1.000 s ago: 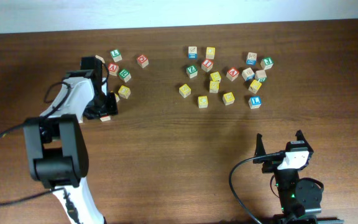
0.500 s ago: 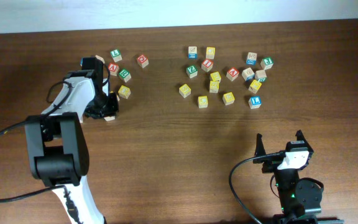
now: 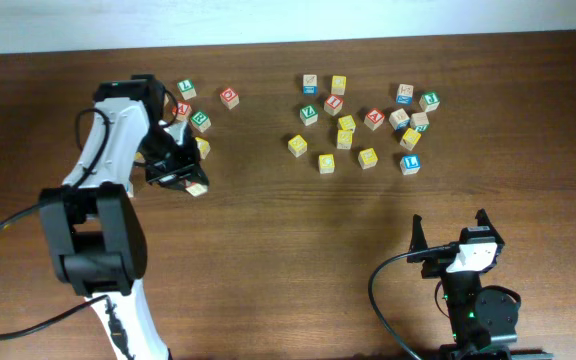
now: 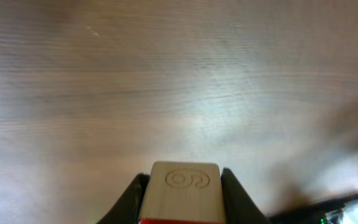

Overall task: Spell out ICRA
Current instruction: 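Close the left gripper on the red I block and lift, then carry the red I block to table center and lower it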

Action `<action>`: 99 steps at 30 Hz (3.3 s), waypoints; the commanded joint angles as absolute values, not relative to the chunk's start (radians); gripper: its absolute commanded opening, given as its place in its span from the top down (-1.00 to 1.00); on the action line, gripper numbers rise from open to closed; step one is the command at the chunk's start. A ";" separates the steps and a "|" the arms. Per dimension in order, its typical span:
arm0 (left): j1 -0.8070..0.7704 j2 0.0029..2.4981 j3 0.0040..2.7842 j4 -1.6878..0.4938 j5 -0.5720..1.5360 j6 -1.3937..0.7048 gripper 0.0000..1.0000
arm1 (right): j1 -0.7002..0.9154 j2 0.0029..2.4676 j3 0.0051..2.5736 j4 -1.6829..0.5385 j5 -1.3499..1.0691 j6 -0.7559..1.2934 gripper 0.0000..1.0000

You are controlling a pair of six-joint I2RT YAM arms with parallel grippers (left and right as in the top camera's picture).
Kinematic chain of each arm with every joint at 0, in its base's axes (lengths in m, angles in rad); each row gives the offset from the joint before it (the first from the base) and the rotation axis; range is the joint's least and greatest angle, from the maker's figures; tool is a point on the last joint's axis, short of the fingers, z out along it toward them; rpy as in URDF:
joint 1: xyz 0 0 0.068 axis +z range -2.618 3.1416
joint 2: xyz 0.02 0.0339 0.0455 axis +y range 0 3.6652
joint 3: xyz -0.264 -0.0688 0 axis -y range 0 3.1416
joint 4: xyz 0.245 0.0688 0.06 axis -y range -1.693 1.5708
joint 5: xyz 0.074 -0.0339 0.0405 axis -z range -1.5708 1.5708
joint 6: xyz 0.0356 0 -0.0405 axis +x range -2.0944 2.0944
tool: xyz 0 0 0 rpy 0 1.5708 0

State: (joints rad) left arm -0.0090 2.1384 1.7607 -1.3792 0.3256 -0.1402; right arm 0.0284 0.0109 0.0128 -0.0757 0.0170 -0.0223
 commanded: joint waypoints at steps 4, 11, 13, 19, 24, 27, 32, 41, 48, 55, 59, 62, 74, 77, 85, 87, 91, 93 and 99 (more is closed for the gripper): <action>-0.224 2.152 1.750 -1.452 0.341 -0.112 0.55 | 0.026 0.004 0.006 -0.082 0.015 -0.019 -0.97; -0.385 2.152 1.596 -1.319 0.220 -0.303 0.50 | 0.026 0.004 0.006 -0.082 0.015 -0.019 -0.97; -0.424 2.152 1.493 -1.183 0.220 -0.338 0.50 | 0.026 0.004 0.006 -0.082 0.015 -0.019 -0.97; -0.456 2.152 1.457 -1.127 0.117 -0.353 0.46 | 0.026 0.004 0.006 -0.082 0.015 -0.019 -0.97; -0.456 2.152 1.457 -1.135 0.116 -0.355 0.16 | 0.026 0.004 0.006 -0.082 0.015 -0.019 -0.97; -0.455 2.152 1.458 -1.137 0.134 -0.355 0.17 | 0.026 0.004 0.006 -0.082 0.015 -0.019 -0.97; -0.456 2.152 1.463 -1.141 0.139 -0.355 0.54 | 0.026 0.004 0.006 -0.082 0.015 -0.019 -0.97; -0.455 2.152 1.493 -1.118 0.133 -0.355 0.46 | 0.026 0.004 0.006 -0.082 0.015 -0.019 -0.96; -0.455 2.152 1.520 -1.092 0.122 -0.367 0.49 | 0.026 0.004 0.006 -0.082 0.015 -0.019 -0.97; -0.455 2.152 1.520 -1.096 0.079 -0.411 0.37 | 0.026 0.004 0.006 -0.082 0.015 -0.019 -0.97; -0.455 2.152 1.520 -1.096 0.087 -0.411 0.31 | 0.026 0.004 0.006 -0.082 0.014 -0.019 -0.97; -0.455 2.152 1.520 -1.095 0.128 -0.411 0.46 | 0.026 0.004 0.006 -0.082 0.015 -0.019 -0.97; -0.455 2.152 1.520 -1.090 0.186 -0.411 0.45 | 0.026 0.004 0.006 -0.082 0.015 -0.019 -0.97; -0.455 2.152 1.520 -1.065 0.186 -0.412 0.46 | 0.026 0.004 0.006 -0.082 0.015 -0.019 -0.97; -0.455 2.152 1.520 -1.063 0.149 -0.426 0.36 | 0.026 0.004 0.006 -0.082 0.015 -0.019 -0.97; -0.455 2.152 1.520 -1.064 0.150 -0.426 0.25 | 0.026 0.004 0.006 -0.082 0.015 -0.019 -0.97; -0.455 2.152 1.520 -1.071 0.150 -0.426 0.30 | 0.026 0.004 0.006 -0.082 0.015 -0.019 -0.97; -0.455 2.152 1.520 -1.071 0.150 -0.426 0.39 | 0.026 0.004 0.006 -0.082 0.015 -0.019 -0.97; -0.455 2.152 1.520 -1.071 0.143 -0.426 0.44 | 0.026 0.004 0.006 -0.082 0.014 -0.019 -0.97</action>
